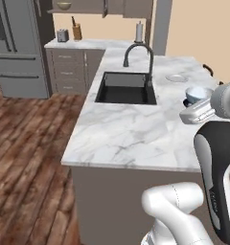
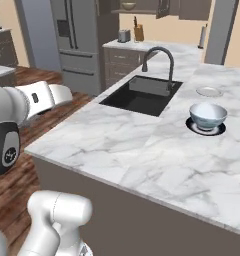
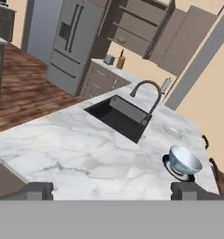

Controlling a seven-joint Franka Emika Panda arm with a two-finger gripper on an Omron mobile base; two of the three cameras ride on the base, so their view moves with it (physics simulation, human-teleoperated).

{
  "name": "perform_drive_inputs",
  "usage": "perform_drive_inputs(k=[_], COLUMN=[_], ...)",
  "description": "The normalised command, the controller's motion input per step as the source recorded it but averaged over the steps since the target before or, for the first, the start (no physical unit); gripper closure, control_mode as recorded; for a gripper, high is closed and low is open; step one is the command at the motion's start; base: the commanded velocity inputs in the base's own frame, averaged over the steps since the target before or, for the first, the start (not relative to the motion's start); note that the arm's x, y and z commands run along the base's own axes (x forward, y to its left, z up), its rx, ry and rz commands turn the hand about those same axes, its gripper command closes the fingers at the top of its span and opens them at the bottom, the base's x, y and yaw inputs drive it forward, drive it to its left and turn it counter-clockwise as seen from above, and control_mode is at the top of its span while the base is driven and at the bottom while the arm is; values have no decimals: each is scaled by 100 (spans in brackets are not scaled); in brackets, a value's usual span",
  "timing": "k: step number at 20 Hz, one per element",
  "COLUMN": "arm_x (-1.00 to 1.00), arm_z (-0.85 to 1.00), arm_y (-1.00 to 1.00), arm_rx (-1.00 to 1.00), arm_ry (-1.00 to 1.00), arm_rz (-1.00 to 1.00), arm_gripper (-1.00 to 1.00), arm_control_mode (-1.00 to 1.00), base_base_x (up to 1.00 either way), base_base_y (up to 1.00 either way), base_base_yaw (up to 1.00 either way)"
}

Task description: Move the bowls from the cabinet to the plates on the dining table.

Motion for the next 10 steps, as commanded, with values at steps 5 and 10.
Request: perform_drive_inputs(k=[5, 10], arm_x=[0, 0], arm_z=[0, 0], arm_y=[0, 0], arm_rx=[0, 0], arm_ry=[0, 0], arm_rz=[0, 0], arm_gripper=[-100, -100], arm_control_mode=[100, 100], base_base_x=[90, 90], base_base_y=[73, 74], base_base_yaw=[0, 0])
